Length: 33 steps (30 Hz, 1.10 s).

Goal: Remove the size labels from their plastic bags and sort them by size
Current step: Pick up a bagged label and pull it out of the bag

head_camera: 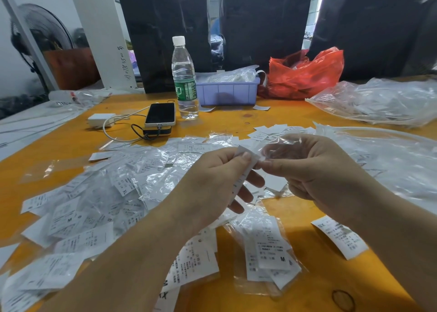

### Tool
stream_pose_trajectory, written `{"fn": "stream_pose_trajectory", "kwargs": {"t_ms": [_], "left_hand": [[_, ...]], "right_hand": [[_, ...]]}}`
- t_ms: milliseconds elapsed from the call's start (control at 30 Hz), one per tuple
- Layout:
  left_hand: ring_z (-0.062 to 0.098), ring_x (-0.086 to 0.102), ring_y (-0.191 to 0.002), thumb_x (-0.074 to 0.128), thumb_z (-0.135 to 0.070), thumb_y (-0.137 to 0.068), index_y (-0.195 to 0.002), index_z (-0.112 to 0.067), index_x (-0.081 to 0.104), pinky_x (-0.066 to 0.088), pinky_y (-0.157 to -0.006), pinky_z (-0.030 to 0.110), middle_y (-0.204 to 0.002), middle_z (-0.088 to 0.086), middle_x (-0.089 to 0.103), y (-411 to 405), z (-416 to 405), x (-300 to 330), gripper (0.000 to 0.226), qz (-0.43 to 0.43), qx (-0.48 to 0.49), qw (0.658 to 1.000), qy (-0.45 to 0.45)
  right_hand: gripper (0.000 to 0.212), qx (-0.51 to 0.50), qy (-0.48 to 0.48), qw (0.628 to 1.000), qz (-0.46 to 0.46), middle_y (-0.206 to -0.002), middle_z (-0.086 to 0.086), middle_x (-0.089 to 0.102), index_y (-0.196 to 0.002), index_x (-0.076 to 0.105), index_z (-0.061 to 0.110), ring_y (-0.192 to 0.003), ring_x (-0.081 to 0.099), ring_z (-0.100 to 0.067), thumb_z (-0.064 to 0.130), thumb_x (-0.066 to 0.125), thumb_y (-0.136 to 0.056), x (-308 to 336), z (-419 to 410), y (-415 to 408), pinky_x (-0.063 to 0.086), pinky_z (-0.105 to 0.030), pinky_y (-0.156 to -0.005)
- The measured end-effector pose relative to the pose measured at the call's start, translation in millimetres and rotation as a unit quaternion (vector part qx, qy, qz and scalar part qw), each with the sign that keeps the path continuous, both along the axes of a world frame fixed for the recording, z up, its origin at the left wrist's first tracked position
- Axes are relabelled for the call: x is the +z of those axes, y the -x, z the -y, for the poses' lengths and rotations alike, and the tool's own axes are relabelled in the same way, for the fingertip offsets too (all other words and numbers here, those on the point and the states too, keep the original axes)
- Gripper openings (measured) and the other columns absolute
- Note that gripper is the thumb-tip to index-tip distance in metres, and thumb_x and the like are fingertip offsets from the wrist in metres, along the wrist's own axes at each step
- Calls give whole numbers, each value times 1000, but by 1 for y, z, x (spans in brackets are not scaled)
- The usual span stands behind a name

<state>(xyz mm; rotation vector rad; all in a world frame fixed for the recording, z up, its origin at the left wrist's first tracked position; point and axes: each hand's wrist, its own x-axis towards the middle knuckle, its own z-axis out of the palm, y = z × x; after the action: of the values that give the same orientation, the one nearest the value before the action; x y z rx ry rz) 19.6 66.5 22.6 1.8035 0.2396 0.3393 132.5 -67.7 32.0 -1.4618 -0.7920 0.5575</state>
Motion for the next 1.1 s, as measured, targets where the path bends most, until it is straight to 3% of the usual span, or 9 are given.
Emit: {"fn": "stream_pose_trajectory", "kwargs": {"t_ms": [100, 200, 467, 567, 733, 833, 967, 1100], "left_hand": [[11, 65, -67, 44, -29, -102, -97, -17, 70, 55, -56, 24, -83, -1, 73, -1, -1, -1, 29, -3, 22, 1000, -9], [10, 66, -69, 44, -33, -101, -95, -18, 71, 56, -59, 24, -85, -3, 73, -2, -1, -2, 31, -5, 30, 999, -19], [10, 66, -68, 45, -34, -100, -94, -21, 72, 56, -57, 22, -85, -3, 74, -2, -1, -3, 30, -17, 11, 1000, -7], [12, 66, -64, 44, -35, -99, -93, -20, 71, 55, -54, 22, -84, 1, 74, 0, 0, -1, 32, -31, -21, 999, 25], [13, 59, -53, 43, -43, -92, -88, -13, 68, 49, -46, 23, -73, 6, 72, 2, 0, 4, 39, -52, -58, 995, 61], [14, 56, -53, 44, -48, -85, -92, -11, 70, 47, -45, 23, -73, 8, 71, 3, 0, 4, 46, -63, -74, 992, 82], [14, 53, -50, 38, -44, -96, -100, -5, 68, 43, -44, 23, -70, 8, 68, 4, 0, 5, 49, -81, -84, 988, 98], [14, 54, -53, 42, -46, -88, -109, -4, 62, 44, -46, 23, -72, 7, 68, 5, 1, 8, 50, -100, -92, 985, 108]], "right_hand": [[19, -26, -4, 999, 18, -70, -4, 64, -90, 68, 0, -35, 50, 1, -1, 76, -73, 0, 0, -1, 33, -7, -36], [16, -46, -2, 998, 51, -79, -9, 67, -88, 69, 2, -37, 51, 4, -4, 75, -75, -2, 1, -3, 35, -5, -38], [40, -15, -37, 998, 41, -72, -8, 65, -91, 66, -5, -36, 51, 3, 13, 77, -57, -1, -1, 1, 35, -5, -37], [29, -8, -26, 999, 43, -72, -6, 66, -91, 67, -2, -38, 52, 2, 8, 78, -66, 0, 0, 1, 36, -5, -38], [17, 13, -43, 999, 19, -79, -25, 62, -92, 62, -8, -33, 50, 0, -13, 68, -77, 3, 2, 4, 37, -6, -37], [16, 30, -49, 998, 8, -74, -22, 61, -93, 60, -11, -34, 50, -1, -13, 66, -78, 3, 2, 5, 36, -7, -37], [22, 43, -36, 998, 1, -66, -8, 65, -94, 62, -7, -38, 51, -5, -3, 71, -75, 1, 2, 4, 33, -13, -35], [15, 33, -26, 999, 14, -75, -19, 68, -92, 63, -1, -40, 52, -5, -6, 70, -79, 2, 2, 3, 34, -13, -36]]}}
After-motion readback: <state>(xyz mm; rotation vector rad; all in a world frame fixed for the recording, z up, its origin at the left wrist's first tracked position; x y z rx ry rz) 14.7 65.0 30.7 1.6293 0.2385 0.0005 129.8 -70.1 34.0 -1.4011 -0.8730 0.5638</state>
